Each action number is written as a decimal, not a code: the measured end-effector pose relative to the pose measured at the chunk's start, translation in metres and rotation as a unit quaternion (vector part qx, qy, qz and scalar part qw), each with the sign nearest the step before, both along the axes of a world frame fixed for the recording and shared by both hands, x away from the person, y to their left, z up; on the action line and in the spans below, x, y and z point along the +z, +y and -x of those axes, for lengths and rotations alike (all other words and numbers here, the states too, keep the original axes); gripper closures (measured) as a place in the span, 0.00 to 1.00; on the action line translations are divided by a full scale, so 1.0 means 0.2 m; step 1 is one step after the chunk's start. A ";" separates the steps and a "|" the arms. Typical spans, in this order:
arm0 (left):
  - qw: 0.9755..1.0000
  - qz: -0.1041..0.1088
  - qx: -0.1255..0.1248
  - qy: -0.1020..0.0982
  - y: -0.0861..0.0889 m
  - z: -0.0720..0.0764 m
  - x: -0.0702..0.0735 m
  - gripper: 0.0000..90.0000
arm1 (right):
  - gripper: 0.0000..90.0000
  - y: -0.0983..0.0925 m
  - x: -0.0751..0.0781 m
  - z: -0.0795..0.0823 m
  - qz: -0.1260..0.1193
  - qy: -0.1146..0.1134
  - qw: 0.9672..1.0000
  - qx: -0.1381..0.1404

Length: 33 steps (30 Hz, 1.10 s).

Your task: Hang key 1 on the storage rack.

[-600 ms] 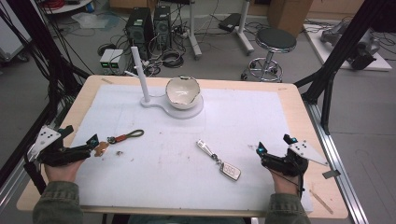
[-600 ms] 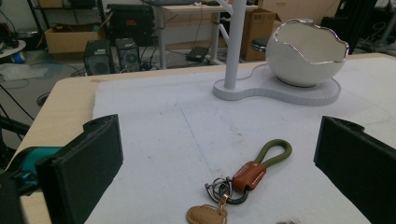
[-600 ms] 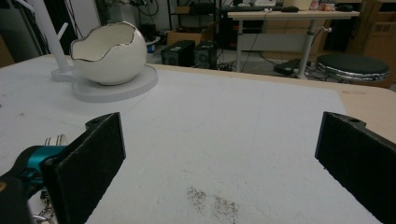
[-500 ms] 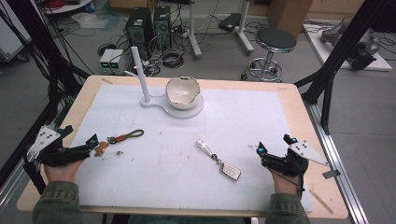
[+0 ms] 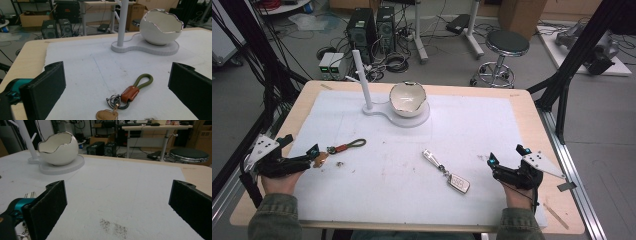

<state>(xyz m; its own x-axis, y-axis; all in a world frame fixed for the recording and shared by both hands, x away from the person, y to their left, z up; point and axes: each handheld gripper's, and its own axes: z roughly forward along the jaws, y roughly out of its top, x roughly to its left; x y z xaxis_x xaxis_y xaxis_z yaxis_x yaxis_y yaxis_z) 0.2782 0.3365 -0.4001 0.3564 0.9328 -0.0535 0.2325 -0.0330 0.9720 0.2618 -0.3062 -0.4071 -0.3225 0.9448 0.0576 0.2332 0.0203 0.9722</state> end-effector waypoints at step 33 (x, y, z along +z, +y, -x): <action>0.997 -0.026 -0.065 0.034 -0.11 -0.14 0.07 0.02 | 0.01 0.01 -0.01 0.00 0.014 0.006 1.000 0.001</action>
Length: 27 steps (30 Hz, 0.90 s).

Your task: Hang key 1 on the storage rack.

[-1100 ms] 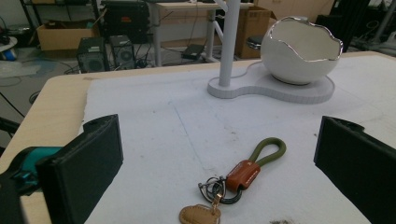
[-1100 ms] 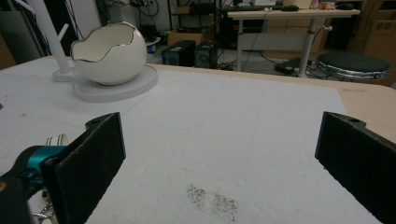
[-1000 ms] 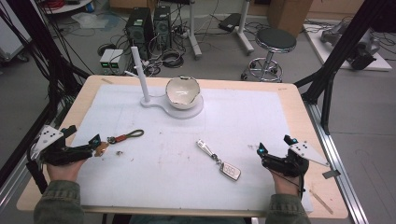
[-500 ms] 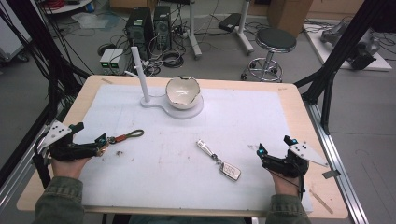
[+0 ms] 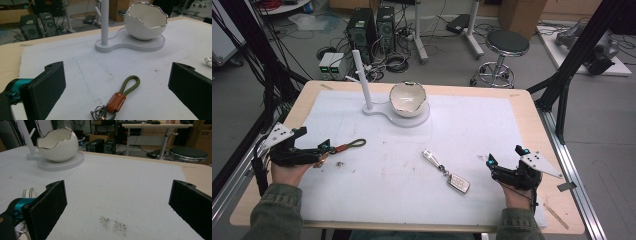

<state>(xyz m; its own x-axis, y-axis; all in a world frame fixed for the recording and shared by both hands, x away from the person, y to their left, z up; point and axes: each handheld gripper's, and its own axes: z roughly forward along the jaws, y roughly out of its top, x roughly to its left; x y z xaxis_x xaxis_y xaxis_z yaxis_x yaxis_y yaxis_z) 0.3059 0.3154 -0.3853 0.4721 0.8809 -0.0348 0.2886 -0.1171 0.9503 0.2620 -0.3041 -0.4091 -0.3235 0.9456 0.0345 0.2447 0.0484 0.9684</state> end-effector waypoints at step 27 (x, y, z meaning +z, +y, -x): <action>0.997 -0.049 -0.023 0.047 -0.09 -0.12 -0.02 0.02 | 0.01 0.00 0.00 0.00 -0.002 -0.001 1.000 0.001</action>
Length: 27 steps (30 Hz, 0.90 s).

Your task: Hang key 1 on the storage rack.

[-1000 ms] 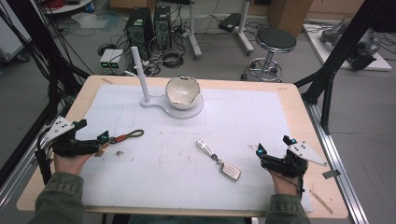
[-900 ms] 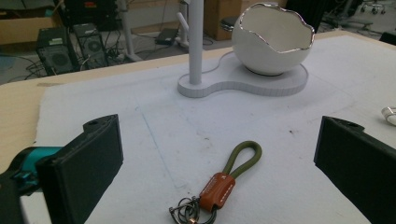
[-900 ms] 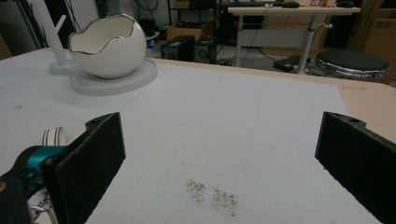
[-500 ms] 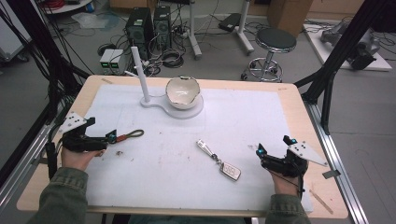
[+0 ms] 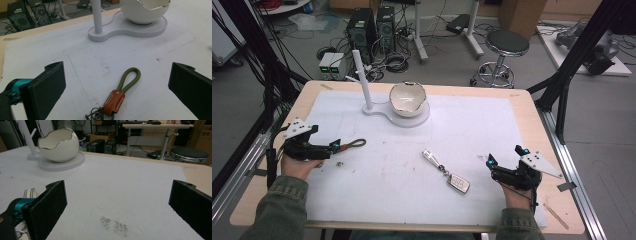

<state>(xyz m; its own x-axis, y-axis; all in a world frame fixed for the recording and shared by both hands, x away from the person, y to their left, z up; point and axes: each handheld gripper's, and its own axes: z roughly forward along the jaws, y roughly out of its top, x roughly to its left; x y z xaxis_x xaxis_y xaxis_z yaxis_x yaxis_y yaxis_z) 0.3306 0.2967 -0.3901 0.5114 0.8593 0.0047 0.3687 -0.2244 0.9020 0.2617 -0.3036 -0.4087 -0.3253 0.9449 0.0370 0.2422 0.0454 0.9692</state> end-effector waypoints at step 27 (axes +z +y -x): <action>0.987 -0.085 -0.073 0.115 -0.07 -0.17 -0.08 0.03 | 0.01 0.00 0.00 0.00 0.001 0.004 1.000 0.003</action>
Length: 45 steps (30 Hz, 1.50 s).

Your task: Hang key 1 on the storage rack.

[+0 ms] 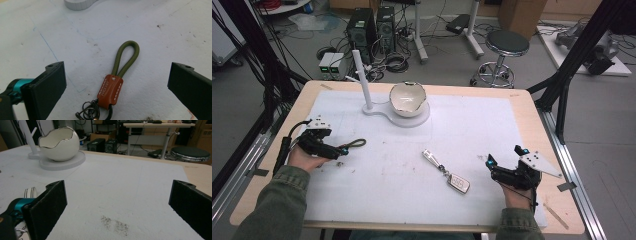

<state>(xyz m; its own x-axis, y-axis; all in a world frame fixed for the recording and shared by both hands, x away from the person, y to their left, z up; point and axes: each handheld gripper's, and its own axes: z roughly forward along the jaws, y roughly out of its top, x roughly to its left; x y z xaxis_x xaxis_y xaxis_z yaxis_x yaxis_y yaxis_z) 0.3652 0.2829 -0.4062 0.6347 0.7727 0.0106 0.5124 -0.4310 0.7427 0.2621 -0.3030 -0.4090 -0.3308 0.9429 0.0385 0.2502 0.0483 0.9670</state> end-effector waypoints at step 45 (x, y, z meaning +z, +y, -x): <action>0.996 -0.055 -0.027 0.061 0.00 -0.03 -0.08 0.62 | 0.01 -0.01 0.00 0.00 0.002 -0.007 1.000 -0.010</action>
